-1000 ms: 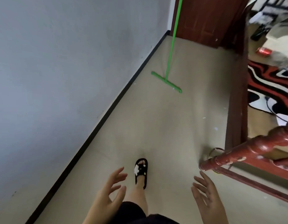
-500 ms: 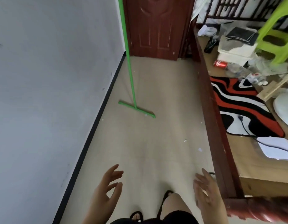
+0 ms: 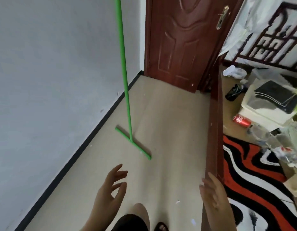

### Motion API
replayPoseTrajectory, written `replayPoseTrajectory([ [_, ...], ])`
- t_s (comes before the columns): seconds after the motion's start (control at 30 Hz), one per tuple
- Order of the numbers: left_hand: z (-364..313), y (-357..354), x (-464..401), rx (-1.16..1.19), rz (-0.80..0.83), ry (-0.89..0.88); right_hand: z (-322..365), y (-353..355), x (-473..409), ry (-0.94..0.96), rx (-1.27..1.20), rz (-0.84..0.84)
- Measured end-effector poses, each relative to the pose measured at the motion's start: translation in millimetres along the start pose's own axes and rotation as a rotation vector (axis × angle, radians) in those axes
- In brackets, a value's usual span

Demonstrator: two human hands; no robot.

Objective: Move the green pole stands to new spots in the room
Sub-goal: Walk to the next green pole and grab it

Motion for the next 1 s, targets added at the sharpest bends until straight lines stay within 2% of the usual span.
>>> replayPoseTrajectory([
  [0.3, -5.0, -42.2, -176.3, -0.034, -0.181, 0.036, 21.0, -42.5, -231.2, 0.064, 0.059, 0.148],
  [0.43, -29.5, -36.5, -262.8, -0.046, -0.249, 0.019, 62.7, -77.2, -330.2, 0.146, 0.065, 0.205],
  [0.57, -52.7, -20.9, -328.6, -0.053, -0.344, 0.018, 108.1, -121.2, -409.0, 0.208, 0.014, 0.335],
  [0.73, -84.2, -0.7, -403.3, -0.065, -0.528, -0.007, 158.2, -192.7, -496.9, 0.344, 0.063, 0.578],
  [1.0, -160.2, -2.5, -533.8, -0.191, -0.726, -0.121, 223.4, -346.0, -566.2, 0.644, 0.3, 1.199],
])
Point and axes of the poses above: each hand's wrist, its own x-axis away from the middle knuckle, its own y-axis out of the back of the hand, z = x × y, the point moved 3 cm from there along -x, towards the middle knuckle, and after that the axes turned 4 degrees about x, right-handed, at the moved point
